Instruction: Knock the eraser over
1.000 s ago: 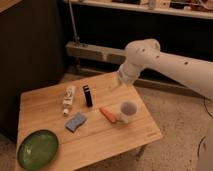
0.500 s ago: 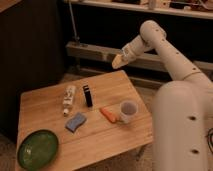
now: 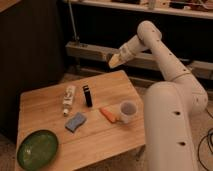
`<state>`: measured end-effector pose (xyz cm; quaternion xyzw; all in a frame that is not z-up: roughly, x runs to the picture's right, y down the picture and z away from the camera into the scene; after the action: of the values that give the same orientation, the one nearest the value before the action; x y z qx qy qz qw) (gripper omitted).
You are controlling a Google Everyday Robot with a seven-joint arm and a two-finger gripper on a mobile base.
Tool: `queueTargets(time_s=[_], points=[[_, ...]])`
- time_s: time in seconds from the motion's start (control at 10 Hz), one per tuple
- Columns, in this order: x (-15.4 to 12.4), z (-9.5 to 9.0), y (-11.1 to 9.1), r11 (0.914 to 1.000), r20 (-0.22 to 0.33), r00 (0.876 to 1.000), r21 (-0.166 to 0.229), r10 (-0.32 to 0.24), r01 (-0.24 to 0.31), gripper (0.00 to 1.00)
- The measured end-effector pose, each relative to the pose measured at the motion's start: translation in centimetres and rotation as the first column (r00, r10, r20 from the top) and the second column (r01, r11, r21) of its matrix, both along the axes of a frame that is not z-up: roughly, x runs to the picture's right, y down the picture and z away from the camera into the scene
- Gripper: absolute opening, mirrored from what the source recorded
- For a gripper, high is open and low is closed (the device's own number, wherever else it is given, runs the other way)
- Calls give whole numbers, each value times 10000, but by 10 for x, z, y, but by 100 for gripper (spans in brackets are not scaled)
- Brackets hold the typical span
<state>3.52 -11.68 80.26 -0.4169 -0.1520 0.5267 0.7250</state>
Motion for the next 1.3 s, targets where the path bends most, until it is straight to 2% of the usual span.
queueTargets(time_s=[0.1, 0.4, 0.5, 0.7, 1.1, 1.3], points=[[-12, -9, 22, 9999, 92, 9998, 0, -167, 167, 0], [-44, -22, 71, 9984, 280, 9980, 44, -571, 570, 0], [-54, -24, 78, 9980, 312, 9975, 66, -638, 636, 0], [-59, -22, 80, 9981, 234, 9979, 104, -608, 606, 0], [-64, 17, 67, 9986, 82, 9986, -46, -529, 529, 0], [-71, 26, 71, 9980, 106, 9980, -129, -619, 620, 0]])
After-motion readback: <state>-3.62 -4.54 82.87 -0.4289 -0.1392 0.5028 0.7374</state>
